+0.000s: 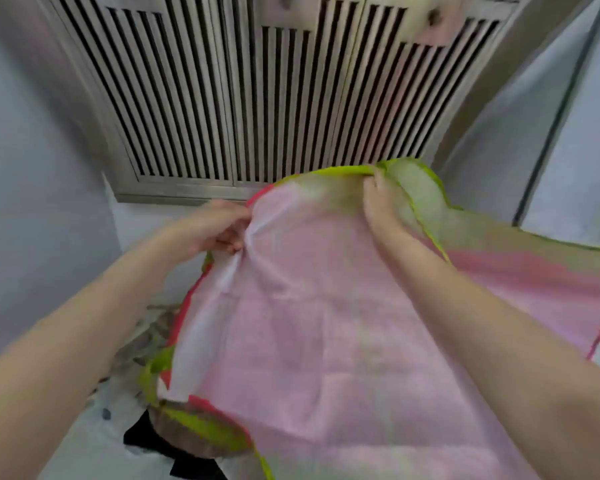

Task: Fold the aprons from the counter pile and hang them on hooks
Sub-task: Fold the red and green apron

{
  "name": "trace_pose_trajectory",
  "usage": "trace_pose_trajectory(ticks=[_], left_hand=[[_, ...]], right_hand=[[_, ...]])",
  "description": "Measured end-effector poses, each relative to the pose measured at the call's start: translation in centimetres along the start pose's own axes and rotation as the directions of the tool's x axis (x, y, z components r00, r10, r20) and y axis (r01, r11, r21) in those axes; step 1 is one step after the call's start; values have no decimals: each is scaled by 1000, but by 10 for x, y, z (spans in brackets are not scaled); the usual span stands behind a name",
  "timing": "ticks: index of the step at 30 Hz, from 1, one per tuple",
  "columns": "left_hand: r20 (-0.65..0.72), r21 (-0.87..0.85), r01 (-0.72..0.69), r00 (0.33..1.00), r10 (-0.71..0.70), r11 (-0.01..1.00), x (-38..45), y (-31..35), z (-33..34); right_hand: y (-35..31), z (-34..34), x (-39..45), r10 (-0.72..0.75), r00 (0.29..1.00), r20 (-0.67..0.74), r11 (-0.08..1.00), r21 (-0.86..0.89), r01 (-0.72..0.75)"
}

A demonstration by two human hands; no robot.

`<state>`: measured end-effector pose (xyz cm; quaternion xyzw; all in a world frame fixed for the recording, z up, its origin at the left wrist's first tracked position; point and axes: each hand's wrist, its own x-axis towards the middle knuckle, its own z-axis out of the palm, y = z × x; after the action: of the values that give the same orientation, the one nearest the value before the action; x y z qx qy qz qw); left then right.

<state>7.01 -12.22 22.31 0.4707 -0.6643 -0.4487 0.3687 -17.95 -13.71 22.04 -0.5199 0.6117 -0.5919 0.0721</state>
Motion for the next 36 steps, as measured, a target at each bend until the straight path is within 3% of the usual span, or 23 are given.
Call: trace_pose_trajectory(ticks=[2,4,7,10,12,13,14,16,18,21,25,29,31,34,36], left_hand=[[-11,74,158,987,-158,985,10,-60,-8],[-43,151,295,955,-292,943,21,-121,-17],[-243,356,355,928,-281,864,27,-197,-28],[-331,621,425,904,-271,658,17,-252,-23],[-177,697,321,943,-281,641,0,-273,-1],[-11,726,211,955,-296,655,-8,-280,15],[174,759,80,931,-320,646,-15,-286,34],[398,829,-90,789,-468,552,-31,-300,68],[449,861,-158,685,-575,484,-41,-315,89],[434,879,-173,680,-591,445,-46,-333,99],[451,884,-278,718,-530,375,-50,-330,97],[521,853,-416,683,-512,314,-84,-330,89],[537,843,-445,689,-486,301,-100,-332,82],[556,830,-475,680,-478,291,-135,-334,72],[584,812,-486,655,-480,324,-158,-335,64]], right_hand=[[50,44,-17,52,984,172,985,-172,-22],[98,91,-30,137,911,389,958,-288,-22],[140,159,-43,227,751,620,933,-359,14],[155,207,-65,273,578,769,899,-418,130],[164,214,-84,309,523,794,917,-396,59],[172,214,-92,329,505,798,921,-390,16],[181,209,-99,373,473,798,908,-419,-10],[198,194,-117,446,375,812,872,-490,23],[217,174,-133,520,337,785,791,-592,157],[237,138,-154,576,350,739,663,-672,329],[244,107,-183,563,287,775,677,-632,378],[220,99,-225,480,129,868,788,-492,370],[205,101,-241,423,112,899,816,-432,383],[183,98,-277,388,59,920,825,-375,422],[174,93,-299,412,-24,911,806,-352,475]])
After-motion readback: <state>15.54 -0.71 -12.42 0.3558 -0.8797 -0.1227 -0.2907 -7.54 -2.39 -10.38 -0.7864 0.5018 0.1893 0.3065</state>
